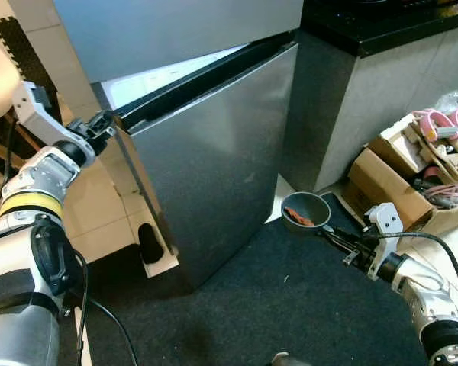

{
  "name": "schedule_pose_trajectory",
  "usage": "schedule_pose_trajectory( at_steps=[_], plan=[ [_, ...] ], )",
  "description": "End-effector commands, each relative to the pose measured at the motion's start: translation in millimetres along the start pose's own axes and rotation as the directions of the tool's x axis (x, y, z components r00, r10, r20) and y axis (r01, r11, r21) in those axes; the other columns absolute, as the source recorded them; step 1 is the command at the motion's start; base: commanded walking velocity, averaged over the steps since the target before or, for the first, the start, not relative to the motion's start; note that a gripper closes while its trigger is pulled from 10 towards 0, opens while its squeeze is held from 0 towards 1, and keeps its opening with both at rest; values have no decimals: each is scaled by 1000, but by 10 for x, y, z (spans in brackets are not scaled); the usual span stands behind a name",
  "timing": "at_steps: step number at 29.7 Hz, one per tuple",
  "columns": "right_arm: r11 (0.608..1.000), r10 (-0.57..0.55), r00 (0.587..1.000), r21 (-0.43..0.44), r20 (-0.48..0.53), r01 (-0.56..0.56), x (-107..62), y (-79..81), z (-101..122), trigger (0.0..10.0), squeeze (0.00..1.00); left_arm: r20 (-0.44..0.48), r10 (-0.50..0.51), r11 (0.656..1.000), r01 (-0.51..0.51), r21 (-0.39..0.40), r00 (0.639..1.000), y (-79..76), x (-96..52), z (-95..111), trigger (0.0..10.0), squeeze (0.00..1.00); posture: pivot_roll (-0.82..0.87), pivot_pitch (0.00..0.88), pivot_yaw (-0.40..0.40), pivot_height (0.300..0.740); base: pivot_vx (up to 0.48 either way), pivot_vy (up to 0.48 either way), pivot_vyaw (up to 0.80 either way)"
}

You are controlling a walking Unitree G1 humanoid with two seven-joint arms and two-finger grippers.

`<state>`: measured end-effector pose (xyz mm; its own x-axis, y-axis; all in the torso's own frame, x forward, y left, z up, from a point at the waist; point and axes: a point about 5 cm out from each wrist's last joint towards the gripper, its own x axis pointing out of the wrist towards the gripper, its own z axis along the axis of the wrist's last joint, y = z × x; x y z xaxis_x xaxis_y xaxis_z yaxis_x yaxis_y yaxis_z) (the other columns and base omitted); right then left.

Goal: Restocking fridge

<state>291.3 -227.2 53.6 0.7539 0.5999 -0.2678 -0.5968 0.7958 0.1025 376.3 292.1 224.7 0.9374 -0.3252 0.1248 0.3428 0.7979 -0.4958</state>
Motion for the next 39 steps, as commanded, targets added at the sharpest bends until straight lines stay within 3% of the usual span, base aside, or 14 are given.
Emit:
schedule_pose_trajectory(
  at_steps=[1, 7, 9, 11, 15, 16, 19, 21, 22, 24, 28, 34, 36, 39],
  plan=[
    [1000, -1, 1000, -11, 8, 1, 10, -7, 36, 10000, 0, 19, -55, 998, 54, 16, 998, -67, 48, -12, 10000, 0, -104, 56, 36, 740, 0, 0, 0],
    [1000, 3, 1000, -11, 8, -3, 18, -2, 39, 10000, 0, 128, -120, 989, 130, -72, 984, -101, 20, 145, 10000, 0, -101, 54, 34, 740, 0, 0, 0],
    [1000, 3, 1000, -11, 7, -3, 19, -9, 44, 10000, 0, 129, -286, 951, 298, -83, 949, -200, 2, 161, 10000, 0, -99, 53, 33, 740, 0, 0, 0],
    [1000, 1, 1000, -13, 5, -1, 22, -15, 49, 10000, 0, 100, -495, 860, 503, -82, 863, -344, -31, 122, 10000, 0, -97, 53, 33, 740, 0, 0, 0],
    [1000, 1, 1000, -12, 5, -1, 23, -17, 50, 10000, 0, 94, -570, 812, 577, -88, 816, -403, -54, 101, 10000, 0, -94, 52, 32, 740, 0, 0, 0],
    [1000, 1, 1000, -12, 5, -1, 28, -16, 52, 10000, 0, 90, -638, 762, 644, -71, 765, -480, -70, 78, 10000, 0, -93, 51, 32, 740, 0, 0, 0],
    [1000, 2, 1000, -12, 6, -2, 31, -14, 53, 10000, 0, 88, -657, 748, 662, -47, 749, -513, -70, 71, 10000, 0, -93, 51, 32, 740, 0, 0, 0],
    [1000, 2, 1000, -12, 6, -2, 33, -14, 54, 10000, 0, 119, -627, 772, 634, -32, 770, -503, -47, 124, 10000, 0, -92, 51, 32, 740, 0, 0, 0],
    [1000, 2, 1000, -12, 6, -2, 34, -14, 54, 10000, 0, 194, -537, 837, 547, 2, 821, -467, -3, 273, 10000, 0, -92, 51, 32, 740, 0, 0, 0],
    [1000, 2, 1000, -13, 5, -2, 34, -14, 54, 10000, 0, 216, -512, 853, 522, 10, 832, -457, 1, 321, 10000, 0, -92, 51, 32, 740, 0, 0, 0],
    [1000, 2, 1000, -13, 6, -1, 28, -19, 53, 10000, 0, 280, -306, 952, 293, 90, 910, -286, -51, 521, 10000, 0, -97, 49, 31, 740, 0, 0, 0],
    [1000, 2, 1000, -14, 5, -2, 27, -14, 49, 10000, 0, 257, -92, 990, 60, 128, 962, -46, -159, 513, 10000, 0, -92, 55, 32, 740, 0, 0, 0],
    [1000, 4, 1000, -12, 4, -3, 23, -9, 41, 10000, 0, 251, 71, 990, -99, 98, 965, 117, -213, 420, 10000, 0, -92, 69, 30, 740, 0, 0, 0],
    [1000, 6, 1000, -11, 2, -6, 6, -5, 29, 10000, 0, 242, 165, 977, -192, 95, 956, 213, -258, 354, 10000, 0, -92, 81, 28, 740, 0, 0, 0]
  ],
)
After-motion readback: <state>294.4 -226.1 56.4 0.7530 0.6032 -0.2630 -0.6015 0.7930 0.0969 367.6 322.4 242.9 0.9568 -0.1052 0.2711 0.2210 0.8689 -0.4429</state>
